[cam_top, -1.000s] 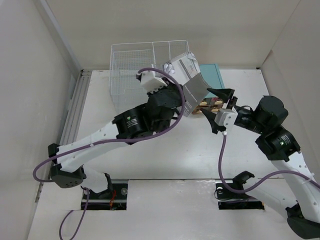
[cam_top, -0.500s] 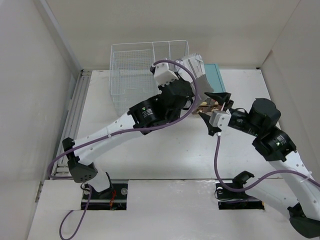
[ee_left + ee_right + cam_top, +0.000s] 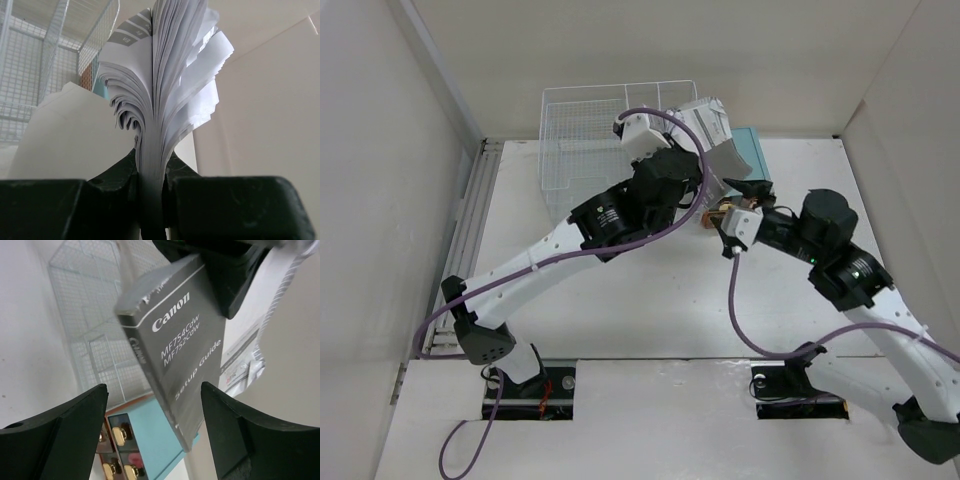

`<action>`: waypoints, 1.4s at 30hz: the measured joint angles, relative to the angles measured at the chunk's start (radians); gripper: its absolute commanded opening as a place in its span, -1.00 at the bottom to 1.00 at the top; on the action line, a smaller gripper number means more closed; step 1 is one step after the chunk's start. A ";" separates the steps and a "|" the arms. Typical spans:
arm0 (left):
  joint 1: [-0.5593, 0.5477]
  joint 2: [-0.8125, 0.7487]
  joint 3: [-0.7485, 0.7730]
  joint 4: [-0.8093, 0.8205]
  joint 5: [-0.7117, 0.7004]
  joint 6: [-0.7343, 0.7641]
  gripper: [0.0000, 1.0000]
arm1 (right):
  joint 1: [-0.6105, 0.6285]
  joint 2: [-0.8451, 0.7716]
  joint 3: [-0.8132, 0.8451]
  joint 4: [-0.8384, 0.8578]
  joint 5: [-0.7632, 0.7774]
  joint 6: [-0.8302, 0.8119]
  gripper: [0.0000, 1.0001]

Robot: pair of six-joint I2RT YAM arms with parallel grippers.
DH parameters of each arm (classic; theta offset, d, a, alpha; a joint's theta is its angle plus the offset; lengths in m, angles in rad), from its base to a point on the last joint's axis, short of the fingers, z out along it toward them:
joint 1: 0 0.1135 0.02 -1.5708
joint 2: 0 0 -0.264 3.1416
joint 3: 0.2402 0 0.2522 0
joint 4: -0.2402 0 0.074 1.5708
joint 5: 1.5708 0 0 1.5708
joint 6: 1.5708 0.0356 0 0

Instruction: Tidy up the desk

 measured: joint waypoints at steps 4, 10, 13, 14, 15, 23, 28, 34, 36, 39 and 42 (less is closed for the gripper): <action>0.000 0.000 0.000 0.000 0.026 -0.005 -1.00 | 0.011 0.076 -0.009 0.044 0.092 0.023 0.60; 0.000 0.006 0.000 0.000 0.053 -0.010 -1.00 | 0.032 0.125 -0.009 0.137 0.266 0.069 0.12; 0.003 0.012 0.001 0.007 0.054 -0.013 -1.00 | 0.035 0.129 -0.016 0.160 0.308 0.078 -0.61; 0.008 0.012 0.002 0.004 0.055 -0.013 -1.00 | 0.036 0.129 -0.020 0.177 0.317 0.079 -0.74; 0.010 0.013 0.002 0.003 0.058 -0.014 -1.00 | 0.036 0.129 -0.022 0.188 0.321 0.076 -0.86; 0.011 0.014 0.002 0.003 0.061 -0.013 -1.00 | 0.041 0.126 -0.042 0.209 0.319 0.074 -1.00; 0.013 0.002 -0.017 0.032 0.060 -0.002 -0.22 | 0.041 0.123 -0.042 0.195 0.295 0.084 -1.00; 0.010 -0.165 -0.107 0.148 0.019 0.070 0.41 | 0.037 0.128 -0.042 0.127 0.275 0.132 -1.00; 0.010 -0.270 -0.135 0.196 -0.010 0.107 0.43 | 0.026 0.140 -0.040 0.104 0.261 0.146 -1.00; 0.010 -0.438 -0.163 0.268 -0.045 0.148 0.41 | -0.008 0.185 -0.019 0.068 0.220 0.185 -1.00; 0.011 -0.601 -0.215 0.299 -0.069 0.154 0.35 | -0.034 0.261 0.042 0.024 0.191 0.235 -1.00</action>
